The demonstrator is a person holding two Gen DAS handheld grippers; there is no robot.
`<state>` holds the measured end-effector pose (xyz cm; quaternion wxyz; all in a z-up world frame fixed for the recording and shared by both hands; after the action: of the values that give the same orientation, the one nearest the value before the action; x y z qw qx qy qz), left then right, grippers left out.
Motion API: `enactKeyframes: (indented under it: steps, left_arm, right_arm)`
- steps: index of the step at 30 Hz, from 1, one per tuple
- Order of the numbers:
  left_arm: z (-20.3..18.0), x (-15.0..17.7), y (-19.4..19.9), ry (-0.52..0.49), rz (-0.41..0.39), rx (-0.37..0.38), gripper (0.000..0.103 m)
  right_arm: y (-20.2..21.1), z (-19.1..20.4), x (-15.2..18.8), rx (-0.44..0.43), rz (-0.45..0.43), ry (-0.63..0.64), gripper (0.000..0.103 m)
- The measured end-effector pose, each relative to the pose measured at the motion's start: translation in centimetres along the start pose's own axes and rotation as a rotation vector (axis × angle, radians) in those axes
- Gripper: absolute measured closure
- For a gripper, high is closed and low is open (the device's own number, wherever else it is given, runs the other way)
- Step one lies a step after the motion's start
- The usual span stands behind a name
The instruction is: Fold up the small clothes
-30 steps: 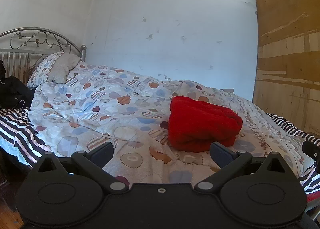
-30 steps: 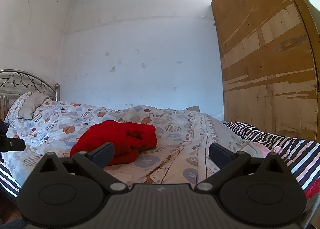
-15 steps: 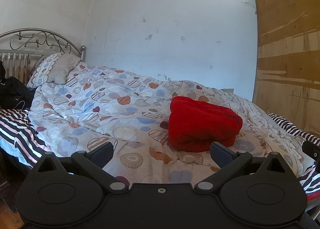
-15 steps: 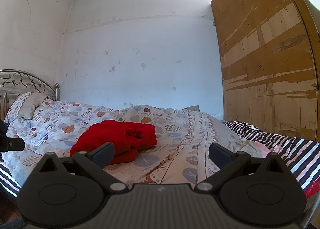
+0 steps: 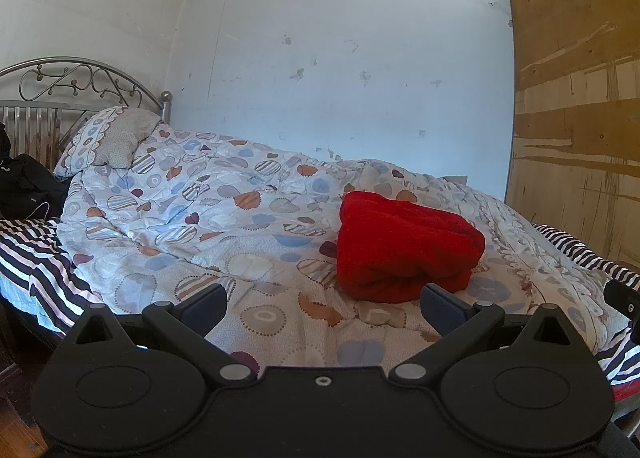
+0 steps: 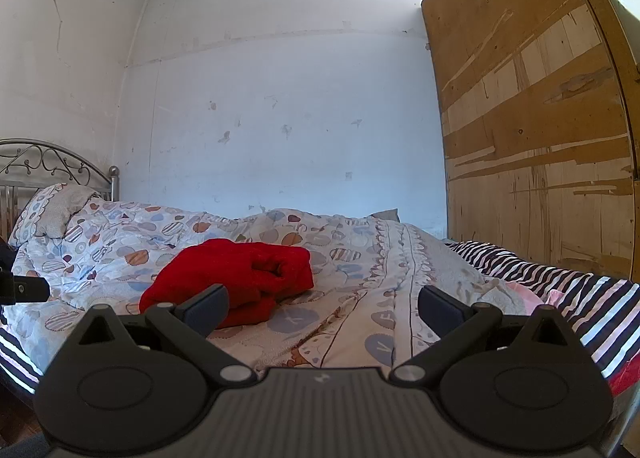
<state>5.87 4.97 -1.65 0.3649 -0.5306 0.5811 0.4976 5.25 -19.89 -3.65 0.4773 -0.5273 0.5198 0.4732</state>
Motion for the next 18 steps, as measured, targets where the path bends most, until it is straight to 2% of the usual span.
enactKeyframes:
  steps: [18]
  left_arm:
    - [-0.01,-0.02,-0.01,-0.003,0.001,0.001,0.001]
  right_arm:
    - [-0.03,-0.06,0.09,0.0,0.003,0.0,0.0]
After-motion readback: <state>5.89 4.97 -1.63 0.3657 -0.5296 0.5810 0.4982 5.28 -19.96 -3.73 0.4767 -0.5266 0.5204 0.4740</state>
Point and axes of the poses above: each gripper's, at about its wrist camera, not at the fingertips, and y roughly against the way its jaws point, z to its left, x to its underside, the point moved 5 cm from there along -y, roughly the way its jaws point, and after that the axes turned 8 degrees about y, right-handed, at the moved point
